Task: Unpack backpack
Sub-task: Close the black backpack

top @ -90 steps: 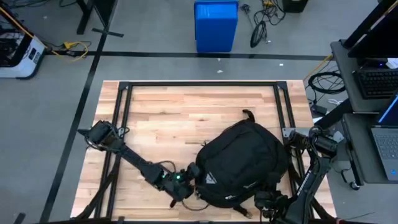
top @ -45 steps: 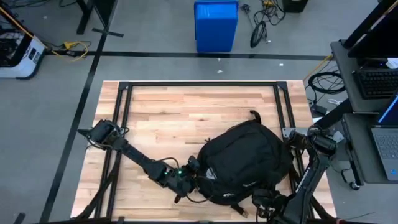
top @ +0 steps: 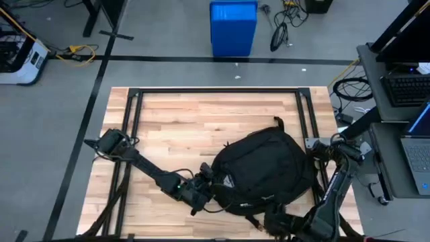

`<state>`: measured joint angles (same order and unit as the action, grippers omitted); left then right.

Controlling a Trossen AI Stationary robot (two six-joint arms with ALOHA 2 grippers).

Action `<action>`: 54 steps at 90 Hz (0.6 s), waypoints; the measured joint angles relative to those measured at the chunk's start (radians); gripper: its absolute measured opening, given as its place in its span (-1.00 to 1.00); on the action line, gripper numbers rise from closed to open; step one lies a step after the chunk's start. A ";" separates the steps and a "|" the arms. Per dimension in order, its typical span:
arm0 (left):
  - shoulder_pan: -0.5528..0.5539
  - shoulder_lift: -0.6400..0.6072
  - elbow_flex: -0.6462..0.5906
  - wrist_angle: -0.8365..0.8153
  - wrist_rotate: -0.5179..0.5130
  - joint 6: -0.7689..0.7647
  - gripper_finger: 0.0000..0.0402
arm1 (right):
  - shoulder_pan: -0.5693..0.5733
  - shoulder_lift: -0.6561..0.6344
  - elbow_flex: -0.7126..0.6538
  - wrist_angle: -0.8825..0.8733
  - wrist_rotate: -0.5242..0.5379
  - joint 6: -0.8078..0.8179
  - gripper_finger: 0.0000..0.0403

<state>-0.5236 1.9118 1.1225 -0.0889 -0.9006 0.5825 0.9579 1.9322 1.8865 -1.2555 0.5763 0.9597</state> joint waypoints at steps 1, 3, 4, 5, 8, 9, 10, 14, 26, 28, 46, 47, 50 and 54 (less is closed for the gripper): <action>0.000 0.000 0.000 0.001 0.000 -0.002 -0.99 | -0.004 0.003 -0.002 0.026 0.002 -0.014 -0.31; 0.000 0.000 0.000 0.001 -0.001 -0.007 -0.99 | -0.013 0.010 -0.007 0.075 0.004 -0.038 -0.28; 0.000 0.000 0.000 0.001 -0.001 -0.011 -0.99 | -0.017 0.014 -0.008 0.095 0.005 -0.050 -0.26; -0.001 0.000 0.000 0.001 -0.001 -0.014 -0.99 | -0.022 0.018 -0.009 0.114 0.005 -0.063 -0.25; -0.002 0.000 0.000 0.001 -0.002 -0.022 -0.99 | -0.033 0.034 -0.013 0.161 0.008 -0.099 -0.21; -0.003 0.000 0.000 0.001 -0.003 -0.024 -0.99 | -0.037 0.041 -0.013 0.173 0.008 -0.112 -0.19; -0.003 0.000 0.000 0.001 -0.004 -0.025 -0.99 | -0.041 0.047 -0.013 0.183 0.008 -0.124 -0.17; -0.008 0.000 0.000 0.001 -0.008 -0.027 -0.99 | -0.056 0.073 -0.014 0.214 0.006 -0.168 -0.12; -0.024 0.000 0.000 -0.002 -0.024 -0.032 -0.99 | -0.088 0.124 -0.016 0.207 0.002 -0.230 0.01; -0.027 0.000 0.000 -0.004 -0.025 -0.037 -0.99 | -0.089 0.129 -0.016 0.199 0.001 -0.227 0.02; -0.035 0.000 0.000 -0.006 -0.026 -0.068 -0.99 | -0.120 0.152 -0.016 0.168 0.005 -0.193 0.08; -0.035 0.000 0.000 -0.006 -0.026 -0.072 -0.99 | -0.121 0.153 -0.016 0.165 0.004 -0.194 0.09; -0.035 0.000 0.000 -0.006 -0.026 -0.078 -0.99 | -0.126 0.161 -0.016 0.154 0.003 -0.199 0.10; -0.036 0.000 0.000 -0.006 -0.026 -0.080 -0.99 | -0.137 0.175 -0.016 0.135 0.002 -0.200 0.11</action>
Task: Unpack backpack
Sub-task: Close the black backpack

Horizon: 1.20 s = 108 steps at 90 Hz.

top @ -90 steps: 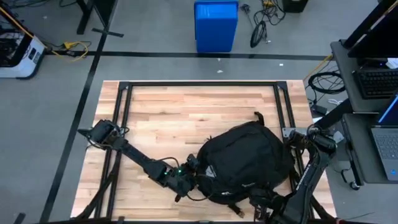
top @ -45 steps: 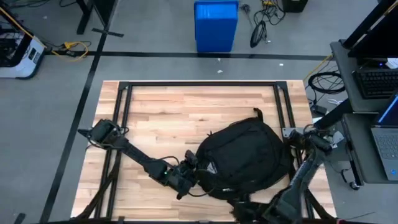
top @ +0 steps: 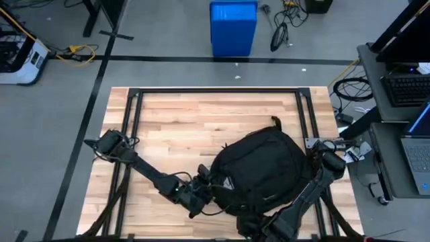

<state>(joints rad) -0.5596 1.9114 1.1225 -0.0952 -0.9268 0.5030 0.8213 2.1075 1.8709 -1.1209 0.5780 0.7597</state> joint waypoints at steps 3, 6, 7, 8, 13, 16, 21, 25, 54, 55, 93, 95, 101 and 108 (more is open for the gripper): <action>-0.001 0.000 0.000 0.000 0.000 0.000 -0.99 | -0.006 0.012 0.000 -0.021 -0.003 -0.001 0.12; -0.002 0.000 0.000 0.000 -0.002 0.000 -0.99 | -0.016 0.028 0.000 -0.042 -0.016 0.002 0.13; -0.002 0.000 0.000 0.000 -0.003 0.000 -0.99 | -0.019 0.032 0.000 -0.048 -0.023 0.003 0.13; -0.002 0.000 0.000 0.000 -0.004 0.000 -0.99 | -0.022 0.036 0.000 -0.052 -0.030 0.006 0.14; -0.004 -0.001 0.000 -0.006 -0.011 0.000 -0.99 | -0.039 0.052 0.000 -0.080 -0.073 0.025 0.14; -0.004 -0.001 0.000 -0.016 -0.014 -0.001 -0.99 | -0.049 0.061 0.000 -0.104 -0.098 0.049 0.14; -0.005 -0.001 0.000 -0.035 -0.017 -0.002 -0.99 | -0.065 0.076 0.001 -0.162 -0.123 0.105 0.09; -0.005 -0.001 0.000 -0.048 -0.022 -0.003 -0.99 | -0.074 0.086 0.000 -0.209 -0.130 0.138 0.01; -0.041 -0.025 0.000 -0.086 -0.155 -0.001 -0.99 | -0.089 0.093 0.000 -0.455 -0.036 0.079 -0.92; -0.043 -0.028 0.000 -0.089 -0.162 -0.001 -0.99 | -0.092 0.093 0.000 -0.455 -0.028 0.068 -0.92; -0.162 -0.211 -0.001 -0.105 -0.307 0.008 -0.99 | -0.238 0.071 0.001 -0.443 0.192 -0.144 -0.96; -0.168 -0.218 -0.001 -0.106 -0.306 0.008 -0.99 | -0.243 0.071 0.001 -0.442 0.202 -0.151 -0.96; -0.182 -0.228 -0.001 -0.096 -0.299 0.004 -0.99 | -0.256 0.071 0.001 -0.427 0.218 -0.160 -0.97; -0.192 -0.228 -0.001 -0.097 -0.261 -0.001 -0.99 | -0.270 0.071 0.002 -0.424 0.220 -0.163 -0.97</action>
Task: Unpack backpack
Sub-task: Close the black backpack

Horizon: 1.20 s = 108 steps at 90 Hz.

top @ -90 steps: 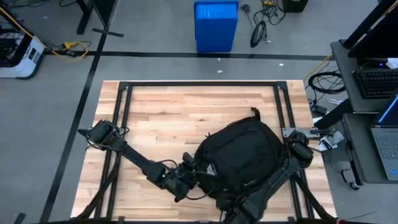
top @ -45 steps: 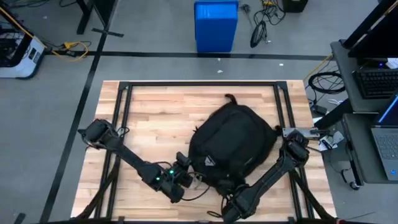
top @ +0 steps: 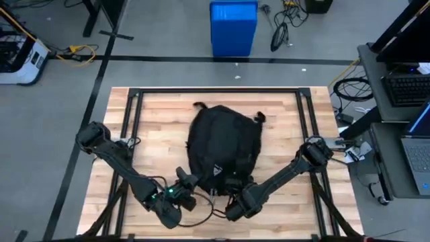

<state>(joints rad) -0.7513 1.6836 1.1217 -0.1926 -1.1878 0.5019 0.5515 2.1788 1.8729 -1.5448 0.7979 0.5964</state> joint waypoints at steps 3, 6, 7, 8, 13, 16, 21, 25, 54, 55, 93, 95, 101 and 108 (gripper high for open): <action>-0.002 0.000 0.000 -0.001 0.029 -0.010 -0.99 | -0.005 0.000 0.000 -0.003 0.002 0.000 -0.97; -0.003 0.000 0.000 0.000 0.063 -0.026 -0.99 | -0.010 0.000 0.000 -0.004 0.004 -0.001 -0.97; -0.003 0.000 0.000 0.000 0.075 -0.032 -0.99 | -0.011 0.000 0.000 -0.005 0.004 -0.001 -0.97; -0.003 0.000 0.000 -0.001 0.086 -0.040 -0.99 | -0.013 0.000 0.000 -0.005 0.005 -0.002 -0.97; -0.003 0.000 0.000 0.000 0.128 -0.080 -0.99 | -0.021 0.000 0.000 -0.011 0.007 -0.003 -0.97; -0.003 0.001 0.000 -0.002 0.140 -0.100 -0.99 | -0.027 0.000 0.000 -0.017 0.010 -0.004 -0.97; -0.007 0.002 0.000 -0.005 0.145 -0.112 -0.99 | -0.034 0.000 0.000 -0.025 0.029 -0.008 -0.97; -0.010 0.002 0.000 -0.007 0.153 -0.115 -0.99 | -0.039 0.000 0.000 -0.024 0.044 -0.018 -0.97; 0.032 0.002 0.000 -0.093 0.283 -0.291 -0.99 | -0.077 0.000 -0.003 0.008 0.068 -0.068 -0.96; 0.035 0.002 0.000 -0.095 0.288 -0.296 -0.99 | -0.078 0.000 -0.003 0.008 0.068 -0.070 -0.96; 0.121 0.002 -0.105 -0.098 0.335 -0.368 -0.99 | -0.110 -0.001 -0.161 0.127 0.033 -0.048 -0.95; 0.125 0.002 -0.112 -0.099 0.335 -0.378 -0.99 | -0.111 -0.001 -0.174 0.143 0.030 -0.051 -0.95; 0.141 0.002 -0.127 -0.102 0.362 -0.416 -0.99 | -0.116 -0.001 -0.207 0.177 0.030 -0.060 -0.95; 0.160 0.002 -0.140 -0.092 0.411 -0.461 -0.99 | -0.124 -0.002 -0.235 0.202 0.033 -0.067 -0.95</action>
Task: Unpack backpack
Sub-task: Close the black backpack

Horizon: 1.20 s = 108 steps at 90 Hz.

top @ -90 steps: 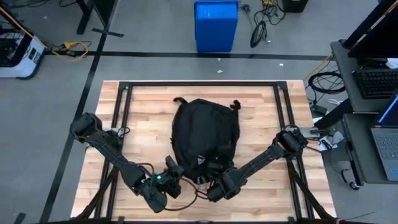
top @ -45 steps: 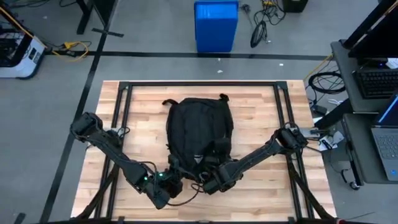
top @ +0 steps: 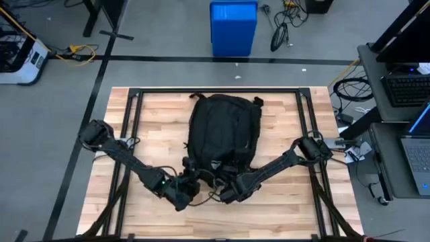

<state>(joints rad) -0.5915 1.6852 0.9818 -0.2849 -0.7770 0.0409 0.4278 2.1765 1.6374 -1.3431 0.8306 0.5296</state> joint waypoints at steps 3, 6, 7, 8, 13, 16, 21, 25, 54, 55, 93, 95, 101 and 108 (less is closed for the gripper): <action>0.005 0.000 -0.005 0.009 0.008 -0.011 -0.99 | -0.004 0.000 -0.010 0.008 0.002 -0.007 -0.95; 0.008 0.000 -0.012 0.018 0.010 -0.017 -0.99 | -0.010 0.000 -0.017 0.013 0.002 -0.011 -0.95; 0.009 0.000 -0.013 0.021 0.010 -0.017 -0.98 | -0.011 0.000 -0.019 0.015 0.002 -0.012 -0.95; 0.010 0.000 -0.015 0.025 0.010 -0.017 -0.98 | -0.013 0.000 -0.021 0.015 0.002 -0.013 -0.95; 0.012 0.000 -0.024 0.049 0.010 -0.014 -0.94 | -0.022 0.000 -0.027 0.020 0.001 -0.016 -0.95; 0.012 0.000 -0.026 0.057 0.010 -0.011 -0.92 | -0.025 0.000 -0.030 0.026 0.000 -0.017 -0.95; 0.012 0.000 -0.027 0.073 0.011 -0.010 -0.88 | -0.029 0.000 -0.032 0.036 0.000 -0.021 -0.95; 0.013 0.000 -0.027 0.087 0.018 -0.009 -0.85 | -0.030 0.000 -0.033 0.042 0.006 -0.028 -0.95; 0.014 0.000 -0.027 0.115 0.023 -0.009 -0.77 | -0.030 0.001 -0.034 0.049 0.035 -0.045 -0.87; 0.013 0.000 -0.027 0.115 0.023 -0.009 -0.77 | -0.030 0.001 -0.034 0.049 0.035 -0.045 -0.86; -0.046 -0.059 0.071 -0.026 0.009 0.018 -0.76 | 0.071 -0.069 -0.034 -0.083 0.031 0.076 -0.55; -0.049 -0.069 0.079 -0.048 0.009 0.018 -0.76 | 0.079 -0.077 -0.034 -0.085 0.029 0.079 -0.54; -0.062 -0.092 0.105 -0.076 0.005 0.017 -0.76 | 0.107 -0.109 -0.034 -0.084 0.030 0.082 -0.54; -0.077 -0.126 0.112 -0.103 0.003 0.017 -0.76 | 0.133 -0.145 -0.033 -0.081 0.031 0.088 -0.54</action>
<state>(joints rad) -0.6689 1.5592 1.0934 -0.3877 -0.7738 0.0578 0.5610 2.0317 1.6047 -1.4239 0.8616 0.6178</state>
